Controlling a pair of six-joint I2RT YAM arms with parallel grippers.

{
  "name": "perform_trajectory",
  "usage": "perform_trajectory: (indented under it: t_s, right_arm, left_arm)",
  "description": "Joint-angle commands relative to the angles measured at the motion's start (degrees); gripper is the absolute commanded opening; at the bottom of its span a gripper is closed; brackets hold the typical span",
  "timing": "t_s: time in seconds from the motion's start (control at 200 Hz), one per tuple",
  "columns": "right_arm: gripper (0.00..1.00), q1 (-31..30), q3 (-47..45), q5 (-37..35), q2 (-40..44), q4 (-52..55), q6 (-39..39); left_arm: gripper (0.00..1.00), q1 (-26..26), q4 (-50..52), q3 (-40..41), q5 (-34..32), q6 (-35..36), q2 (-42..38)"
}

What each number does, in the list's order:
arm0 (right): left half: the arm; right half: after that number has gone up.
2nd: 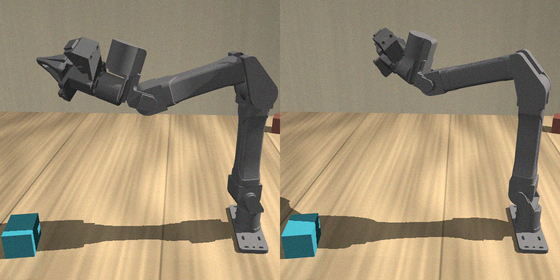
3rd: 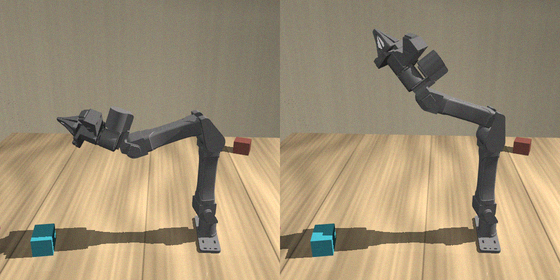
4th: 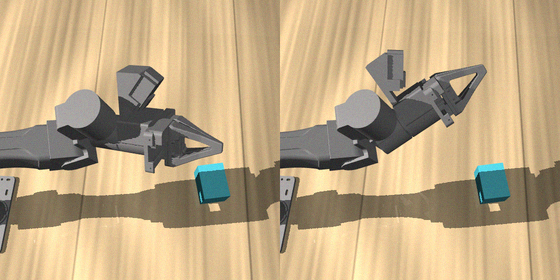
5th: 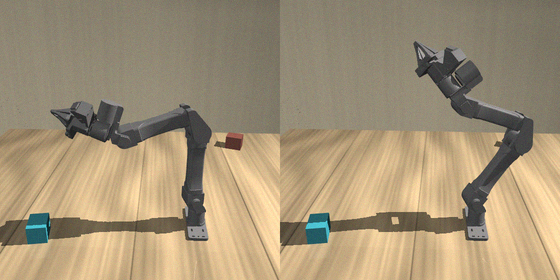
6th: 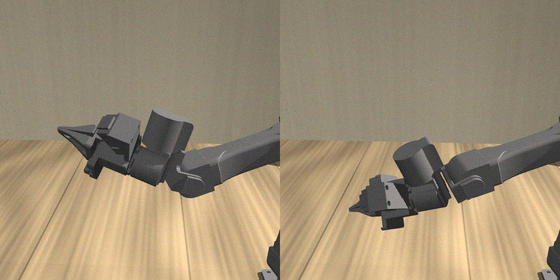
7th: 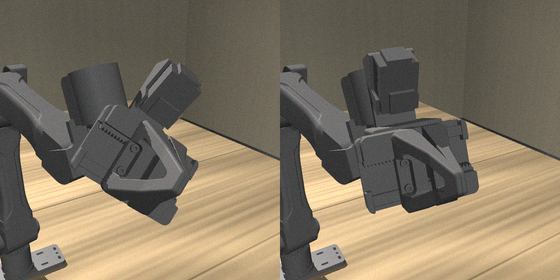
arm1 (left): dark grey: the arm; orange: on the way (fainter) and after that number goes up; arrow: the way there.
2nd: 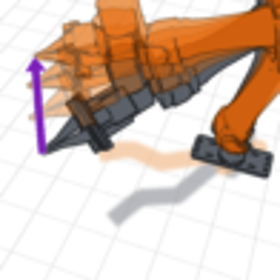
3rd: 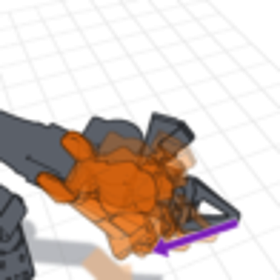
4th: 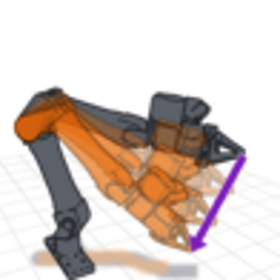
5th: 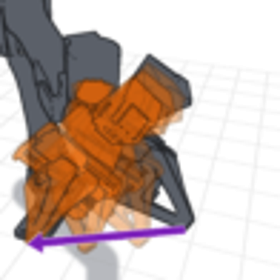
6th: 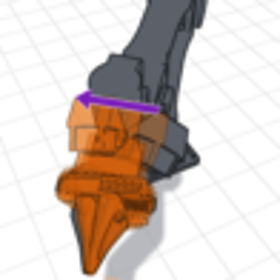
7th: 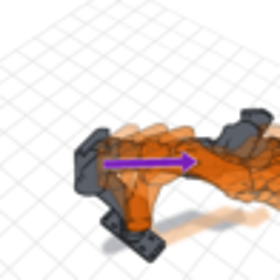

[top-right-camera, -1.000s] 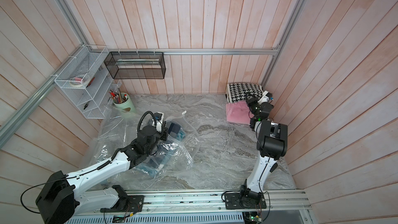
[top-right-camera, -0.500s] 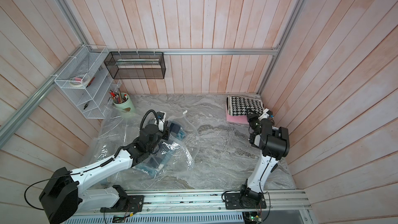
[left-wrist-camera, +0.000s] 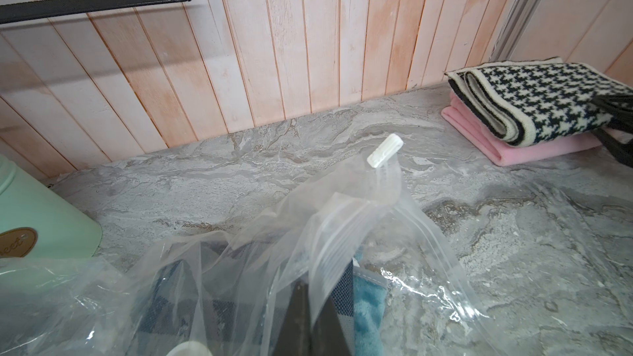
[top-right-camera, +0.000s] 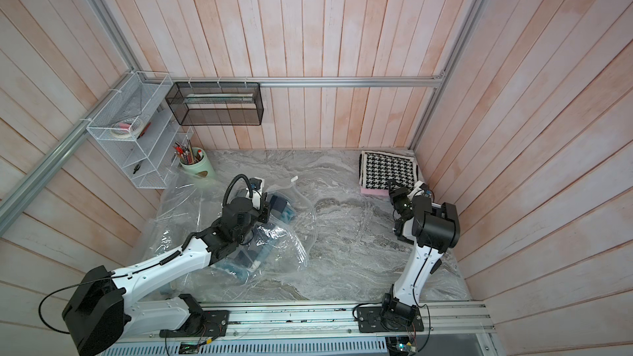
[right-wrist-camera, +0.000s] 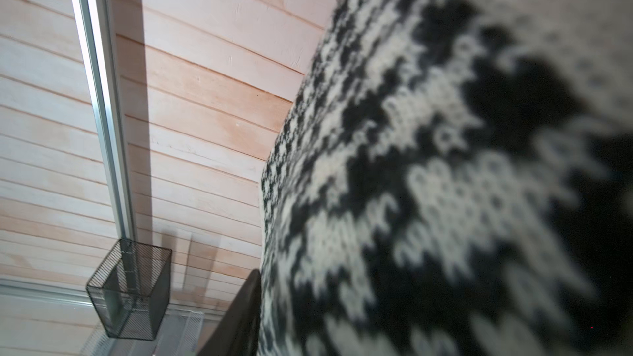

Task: Take the blanket out of the vacuum bag
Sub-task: Place the blanket at the corner of the board.

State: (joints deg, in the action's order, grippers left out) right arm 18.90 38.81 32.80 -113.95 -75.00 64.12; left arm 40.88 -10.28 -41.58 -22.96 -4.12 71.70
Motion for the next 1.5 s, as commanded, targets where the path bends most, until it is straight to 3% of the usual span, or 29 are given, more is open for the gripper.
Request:
perform_trajectory:
  t_s: [0.0,0.11,0.225,0.495,0.805,0.92,1.045,1.15,1.275,1.38,1.495]
  right_arm:
    - [0.47,-1.4,0.6,-4.3,9.8,20.4,-15.4]
    - [0.52,-5.8,3.1,-17.7,20.0,41.6,-28.2]
    - [0.54,-8.5,5.6,-26.6,26.0,52.7,-32.9]
    - [0.55,-10.0,12.3,-27.7,25.6,57.2,-35.0]
    - [0.55,-10.9,33.4,-23.7,2.7,65.0,-36.7]
    - [0.55,-10.5,34.4,-18.9,0.7,66.2,-36.4]
    - [0.55,-11.0,26.9,-19.1,8.5,60.5,-35.8]
    - [0.55,-12.2,20.5,-22.2,18.5,59.7,-39.9]
    - [0.56,-15.5,10.3,-24.7,36.2,58.8,-42.0]
    - [0.58,-17.1,6.5,-20.7,49.4,63.7,-39.4]
    - [0.74,-18.1,6.0,-16.2,58.0,70.9,-39.2]
  left_arm:
    - [0.0,-0.2,-0.1,-1.4,0.1,0.1,0.5]
    - [0.0,-0.1,-0.8,-1.1,0.1,0.4,0.4]
    - [0.0,-0.3,-1.7,-1.7,0.2,1.5,1.3]
    - [0.0,-0.3,-2.9,-3.1,2.0,1.6,3.1]
    - [0.0,-0.3,1.2,-3.5,1.9,0.1,-0.8]
    - [0.0,-0.3,5.7,-7.9,5.9,-2.4,-0.9]
    - [0.0,-0.3,9.0,-12.5,17.6,-4.0,-0.4]
    - [0.0,-0.3,11.0,-15.5,25.1,-5.1,-0.7]
    - [0.0,-0.3,13.7,-16.9,28.9,-6.1,-2.5]
    - [0.0,-0.4,20.5,-21.5,30.0,-6.5,-2.3]
    - [0.0,-0.5,25.3,-25.6,30.9,-5.2,-1.0]
